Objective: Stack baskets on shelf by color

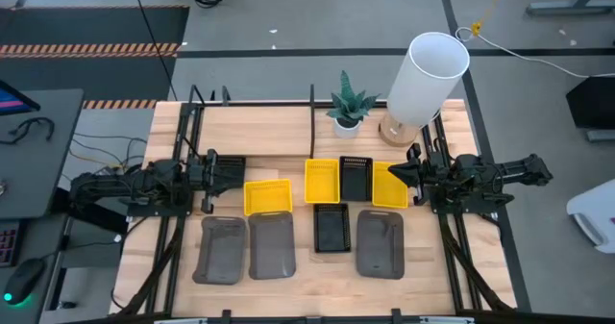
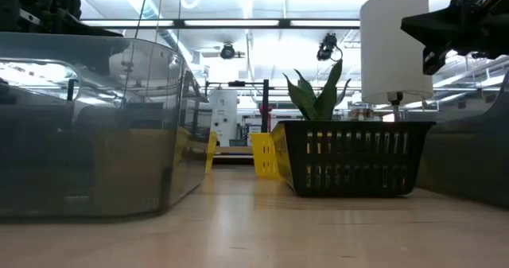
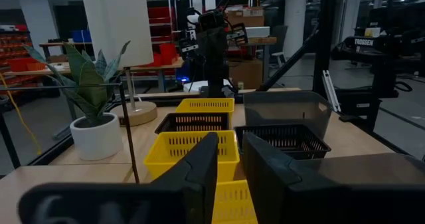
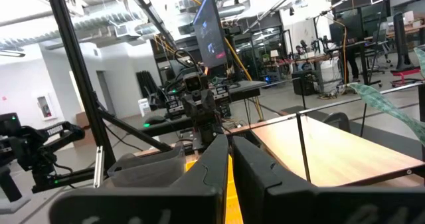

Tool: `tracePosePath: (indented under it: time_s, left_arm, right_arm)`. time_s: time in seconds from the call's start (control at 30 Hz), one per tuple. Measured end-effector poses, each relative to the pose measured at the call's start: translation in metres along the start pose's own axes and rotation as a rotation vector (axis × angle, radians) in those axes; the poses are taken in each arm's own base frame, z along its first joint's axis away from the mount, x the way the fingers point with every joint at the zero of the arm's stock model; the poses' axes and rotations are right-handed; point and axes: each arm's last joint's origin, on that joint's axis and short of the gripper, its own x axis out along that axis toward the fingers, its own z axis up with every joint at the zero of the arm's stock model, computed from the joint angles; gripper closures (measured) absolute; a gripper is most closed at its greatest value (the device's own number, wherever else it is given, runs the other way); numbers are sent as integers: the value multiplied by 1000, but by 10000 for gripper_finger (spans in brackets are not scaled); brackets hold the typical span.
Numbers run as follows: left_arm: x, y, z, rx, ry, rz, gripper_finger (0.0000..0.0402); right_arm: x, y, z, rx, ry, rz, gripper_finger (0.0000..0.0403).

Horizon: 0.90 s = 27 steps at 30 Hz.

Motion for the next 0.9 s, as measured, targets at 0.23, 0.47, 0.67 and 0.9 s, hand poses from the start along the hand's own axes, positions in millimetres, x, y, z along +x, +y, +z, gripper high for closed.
tracePosePath:
  time_s: [0.23,0.47,0.67,0.9]
  left_arm:
    - [0,0,0,0,0,0,313]
    - [0,0,0,0,0,0,318]
    - [0,0,1,-160,-12,-2,320]
    - [0,0,1,-443,-11,-5,316]
  right_arm:
    - [0,0,0,0,0,0,376]
    - [0,0,0,0,0,0,376]
    - [0,0,0,0,0,0,376]
    - [0,0,0,0,0,0,376]
